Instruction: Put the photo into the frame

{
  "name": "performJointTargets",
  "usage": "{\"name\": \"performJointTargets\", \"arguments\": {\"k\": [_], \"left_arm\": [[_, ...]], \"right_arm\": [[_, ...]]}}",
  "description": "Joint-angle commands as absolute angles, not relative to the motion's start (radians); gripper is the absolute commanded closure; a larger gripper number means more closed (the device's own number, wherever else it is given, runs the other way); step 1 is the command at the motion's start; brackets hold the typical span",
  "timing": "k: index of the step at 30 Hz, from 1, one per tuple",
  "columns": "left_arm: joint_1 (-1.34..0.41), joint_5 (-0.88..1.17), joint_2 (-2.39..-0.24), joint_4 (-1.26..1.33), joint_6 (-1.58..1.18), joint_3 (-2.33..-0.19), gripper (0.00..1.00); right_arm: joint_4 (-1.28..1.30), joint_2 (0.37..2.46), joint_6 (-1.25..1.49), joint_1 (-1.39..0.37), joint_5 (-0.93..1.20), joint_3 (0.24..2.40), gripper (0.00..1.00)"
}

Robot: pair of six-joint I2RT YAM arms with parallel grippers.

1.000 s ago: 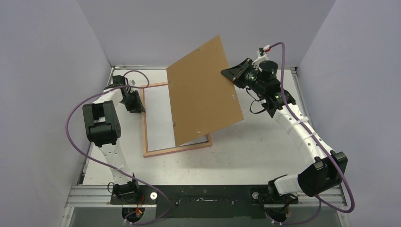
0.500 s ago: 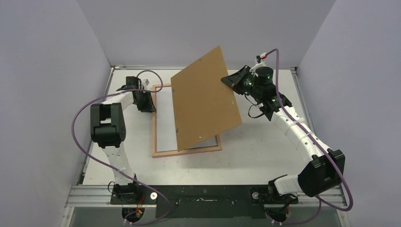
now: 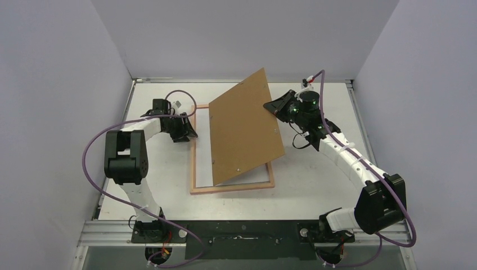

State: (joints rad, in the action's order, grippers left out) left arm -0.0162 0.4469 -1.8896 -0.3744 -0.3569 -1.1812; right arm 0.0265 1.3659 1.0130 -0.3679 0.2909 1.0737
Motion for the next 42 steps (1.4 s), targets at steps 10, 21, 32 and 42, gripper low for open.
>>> {"name": "performJointTargets", "arguments": {"k": [10,21,32,42], "left_arm": [[0.081,0.498,-1.8,-0.348,-0.442,-1.174,0.57],[0.081,0.516,-1.892,-0.318,-0.48,-1.174,0.65],[0.08,0.546,-1.957,-0.306,-0.494,-1.183,0.69],[0.079,0.563,-1.992,-0.304,-0.499,-1.183,0.74]], "right_arm": [[-0.273,1.413,1.056,-0.447,0.248,1.045,1.0],[-0.324,1.489,1.092,-0.47,0.204,1.023,1.0],[-0.36,1.549,1.088,-0.474,0.222,1.026,1.0],[-0.412,1.585,1.103,-0.487,0.238,1.011,1.0]]}}
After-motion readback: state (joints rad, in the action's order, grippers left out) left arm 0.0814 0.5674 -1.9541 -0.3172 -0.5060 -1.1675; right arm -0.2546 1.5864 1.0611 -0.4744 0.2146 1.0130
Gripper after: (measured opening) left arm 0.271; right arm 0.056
